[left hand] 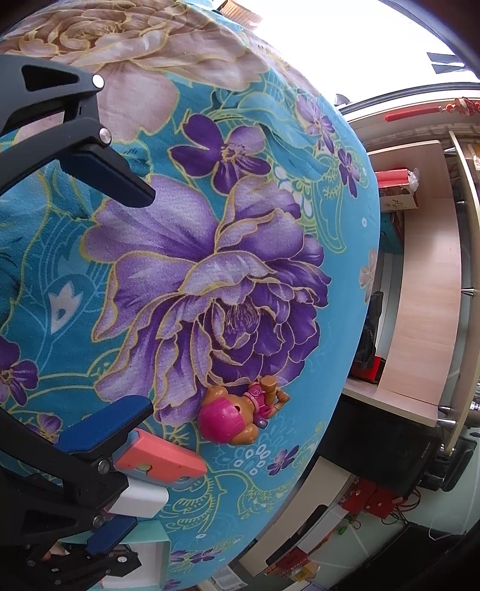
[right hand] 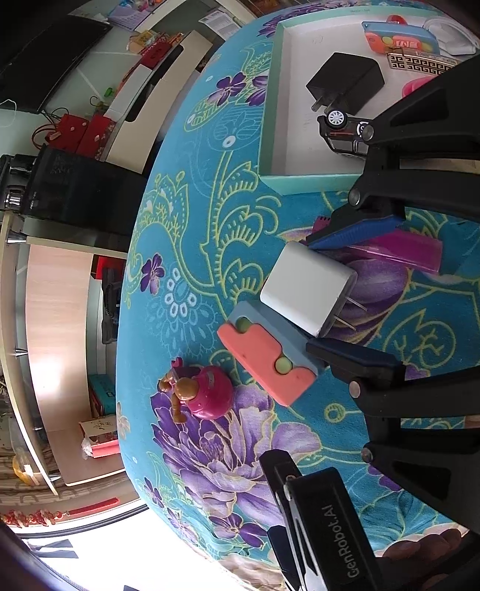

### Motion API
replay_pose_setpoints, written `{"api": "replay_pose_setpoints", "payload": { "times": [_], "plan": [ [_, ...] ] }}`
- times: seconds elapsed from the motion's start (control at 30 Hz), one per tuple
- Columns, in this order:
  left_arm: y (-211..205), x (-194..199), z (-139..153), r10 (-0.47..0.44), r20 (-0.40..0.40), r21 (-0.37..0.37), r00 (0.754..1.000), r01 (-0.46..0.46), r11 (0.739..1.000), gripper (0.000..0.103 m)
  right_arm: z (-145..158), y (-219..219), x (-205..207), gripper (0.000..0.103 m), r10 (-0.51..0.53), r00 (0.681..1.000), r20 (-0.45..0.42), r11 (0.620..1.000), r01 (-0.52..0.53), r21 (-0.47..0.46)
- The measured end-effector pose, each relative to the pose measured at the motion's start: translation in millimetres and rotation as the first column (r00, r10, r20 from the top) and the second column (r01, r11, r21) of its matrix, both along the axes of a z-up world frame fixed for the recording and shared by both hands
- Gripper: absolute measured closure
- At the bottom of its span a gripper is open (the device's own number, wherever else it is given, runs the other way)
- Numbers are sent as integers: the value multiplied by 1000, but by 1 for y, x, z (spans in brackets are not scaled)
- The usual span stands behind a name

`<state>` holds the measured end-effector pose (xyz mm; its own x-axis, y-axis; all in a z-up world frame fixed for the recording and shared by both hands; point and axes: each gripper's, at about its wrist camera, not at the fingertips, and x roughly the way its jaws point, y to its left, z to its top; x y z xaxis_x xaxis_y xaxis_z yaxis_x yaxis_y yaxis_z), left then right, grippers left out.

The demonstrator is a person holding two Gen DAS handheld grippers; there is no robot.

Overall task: Organize rigid objects
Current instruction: 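Close the right tool on the white charger cube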

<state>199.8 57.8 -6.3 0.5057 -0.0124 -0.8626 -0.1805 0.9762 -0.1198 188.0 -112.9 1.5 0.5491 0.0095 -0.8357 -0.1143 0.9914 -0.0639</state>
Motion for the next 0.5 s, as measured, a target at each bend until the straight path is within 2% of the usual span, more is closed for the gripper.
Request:
{"api": "replay_pose_setpoints", "payload": {
  "times": [0.5],
  "plan": [
    [-2, -2, 3, -7, 4, 9, 1000, 7, 1000, 0, 4, -4, 17, 51, -24, 1000, -2, 1000, 24, 1]
  ]
}}
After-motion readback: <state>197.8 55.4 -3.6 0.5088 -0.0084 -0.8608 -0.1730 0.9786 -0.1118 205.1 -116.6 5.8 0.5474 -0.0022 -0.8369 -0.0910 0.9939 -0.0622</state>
